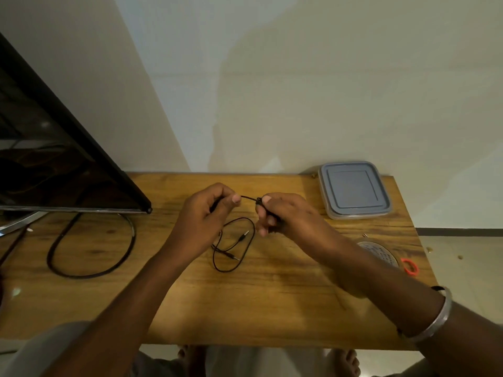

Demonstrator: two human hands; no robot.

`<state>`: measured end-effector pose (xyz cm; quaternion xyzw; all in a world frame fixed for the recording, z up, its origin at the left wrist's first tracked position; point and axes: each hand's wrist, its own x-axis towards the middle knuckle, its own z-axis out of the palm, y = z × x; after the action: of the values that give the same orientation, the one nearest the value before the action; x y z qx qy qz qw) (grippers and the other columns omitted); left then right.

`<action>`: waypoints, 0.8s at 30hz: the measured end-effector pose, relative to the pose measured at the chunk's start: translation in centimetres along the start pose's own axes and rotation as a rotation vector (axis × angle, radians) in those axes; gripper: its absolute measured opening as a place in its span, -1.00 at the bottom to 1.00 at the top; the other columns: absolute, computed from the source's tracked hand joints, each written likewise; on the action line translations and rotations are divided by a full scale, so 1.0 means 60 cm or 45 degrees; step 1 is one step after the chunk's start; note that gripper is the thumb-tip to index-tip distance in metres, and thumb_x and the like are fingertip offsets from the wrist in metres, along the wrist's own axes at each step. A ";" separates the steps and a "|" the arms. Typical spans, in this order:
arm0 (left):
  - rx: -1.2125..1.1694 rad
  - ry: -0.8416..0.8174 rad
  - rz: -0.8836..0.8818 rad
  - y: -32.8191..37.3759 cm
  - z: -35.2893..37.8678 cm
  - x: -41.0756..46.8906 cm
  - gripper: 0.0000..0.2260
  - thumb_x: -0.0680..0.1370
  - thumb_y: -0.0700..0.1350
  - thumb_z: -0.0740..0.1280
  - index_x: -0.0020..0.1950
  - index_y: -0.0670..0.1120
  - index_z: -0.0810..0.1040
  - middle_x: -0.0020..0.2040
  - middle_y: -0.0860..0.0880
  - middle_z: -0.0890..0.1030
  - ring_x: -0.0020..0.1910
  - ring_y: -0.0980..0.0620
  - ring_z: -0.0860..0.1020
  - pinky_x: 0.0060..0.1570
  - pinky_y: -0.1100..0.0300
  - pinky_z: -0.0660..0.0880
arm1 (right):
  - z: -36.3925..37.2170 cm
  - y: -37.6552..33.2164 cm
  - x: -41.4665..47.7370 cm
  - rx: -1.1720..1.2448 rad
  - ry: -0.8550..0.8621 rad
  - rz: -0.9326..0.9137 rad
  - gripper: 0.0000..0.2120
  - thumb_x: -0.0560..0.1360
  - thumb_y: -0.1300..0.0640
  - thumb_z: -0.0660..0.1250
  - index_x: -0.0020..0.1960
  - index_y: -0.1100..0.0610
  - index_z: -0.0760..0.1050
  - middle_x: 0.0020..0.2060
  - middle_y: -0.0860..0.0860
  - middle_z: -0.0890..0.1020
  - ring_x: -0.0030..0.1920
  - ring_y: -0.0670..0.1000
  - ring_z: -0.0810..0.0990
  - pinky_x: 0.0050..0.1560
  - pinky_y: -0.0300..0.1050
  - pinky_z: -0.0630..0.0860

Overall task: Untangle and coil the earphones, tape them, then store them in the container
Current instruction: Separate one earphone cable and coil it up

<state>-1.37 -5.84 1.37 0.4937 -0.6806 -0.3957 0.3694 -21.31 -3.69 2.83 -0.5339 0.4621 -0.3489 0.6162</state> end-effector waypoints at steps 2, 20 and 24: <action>0.014 0.042 -0.001 -0.004 0.000 0.001 -0.84 0.64 -0.09 0.27 -0.10 -0.04 0.58 -0.29 0.14 0.56 -0.31 0.20 0.47 -0.28 0.32 0.39 | -0.002 -0.012 0.000 0.534 -0.144 0.189 -0.68 0.68 0.06 0.12 -0.17 0.13 0.49 -0.40 -0.02 0.39 -0.30 0.01 0.52 0.20 0.20 0.47; -0.041 -0.569 -0.214 0.007 0.027 -0.018 -0.77 0.67 -0.12 0.22 -0.01 -0.09 0.66 -0.36 0.06 0.46 -0.40 0.20 0.41 -0.39 0.35 0.33 | -0.040 -0.018 0.012 0.857 0.336 -0.210 -0.69 0.71 0.00 0.07 -0.11 0.07 0.46 -0.24 -0.03 0.60 0.06 0.10 0.67 0.43 0.30 0.36; 0.097 -0.491 -0.098 0.001 0.024 -0.019 -0.84 0.61 0.02 0.29 -0.05 0.07 0.65 -0.28 -0.12 0.59 -0.36 -0.09 0.47 -0.36 0.08 0.38 | -0.022 0.006 0.010 -0.332 0.436 -0.507 -0.69 0.71 0.05 0.11 -0.06 0.08 0.57 -0.14 0.03 0.71 -0.07 0.08 0.68 -0.01 0.00 0.57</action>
<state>-2.41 -4.51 0.68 0.4481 -0.7339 -0.4707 0.1977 -22.37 -4.65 2.35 -0.6219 0.4865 -0.4857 0.3749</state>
